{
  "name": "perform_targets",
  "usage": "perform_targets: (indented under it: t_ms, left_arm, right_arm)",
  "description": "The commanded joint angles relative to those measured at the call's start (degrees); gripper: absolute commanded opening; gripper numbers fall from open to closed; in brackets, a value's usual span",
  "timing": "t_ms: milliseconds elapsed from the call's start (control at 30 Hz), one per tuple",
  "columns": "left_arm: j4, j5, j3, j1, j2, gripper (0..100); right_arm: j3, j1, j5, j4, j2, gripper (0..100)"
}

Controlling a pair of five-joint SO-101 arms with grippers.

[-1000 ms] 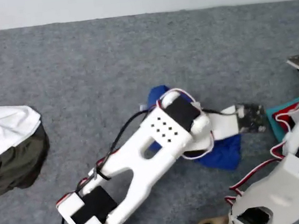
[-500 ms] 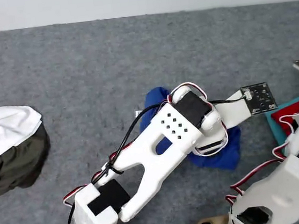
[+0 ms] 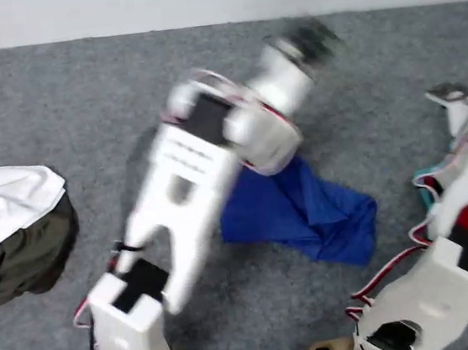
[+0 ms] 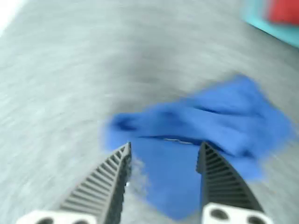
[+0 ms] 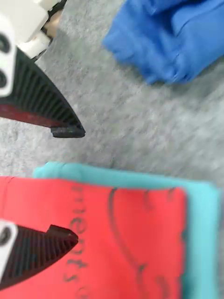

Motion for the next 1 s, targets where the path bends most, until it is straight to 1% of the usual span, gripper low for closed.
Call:
perform_targets:
  t_ms: [0, 100, 233, 367, 467, 600, 700, 767, 833, 900, 967]
  left_arm:
    - [1.93, 2.29, -4.53, -12.66, -1.76, 22]
    - [1.93, 1.32, -2.07, -19.25, -5.36, 22]
    - [1.85, -3.08, 5.58, -26.02, -10.29, 22]
    - [1.85, -3.52, 14.11, -34.20, -14.07, 22]
    - [1.85, -3.60, 19.21, -40.70, -15.82, 22]
    - [1.85, -3.69, 24.13, -48.79, -16.00, 22]
    - [1.67, -3.78, 26.77, -53.54, -15.91, 22]
    - [1.67, -5.10, 28.26, -55.56, -15.91, 22]
    - [1.67, -8.00, 29.93, -56.97, -15.91, 22]
    - [1.67, -9.93, 31.16, -58.37, -15.91, 22]
    - [1.67, -10.29, 31.78, -59.60, -15.91, 22]
  right_arm:
    - [-2.73, -7.87, -3.08, 2.15, -3.47, 30.3]
    - [-2.81, -16.40, -5.10, 2.15, -3.74, 30.3]
    - [-2.81, -27.56, -9.32, 2.15, -3.65, 30.3]
    - [-3.08, -37.05, -11.34, 2.15, -3.74, 30.3]
    - [-3.08, -43.47, -11.43, 2.24, -3.74, 30.3]
    - [-2.73, -50.07, -10.73, 2.42, -4.97, 30.3]
    - [-2.02, -54.73, -7.47, 2.42, -7.52, 30.3]
    - [-0.79, -57.27, -5.71, 2.42, -9.45, 30.3]
    - [1.93, -59.12, -5.63, 2.51, -11.65, 30.3]
    - [6.59, -60.00, -5.19, 2.51, -14.64, 30.3]
    - [12.31, -60.35, -4.57, 2.42, -17.80, 30.3]
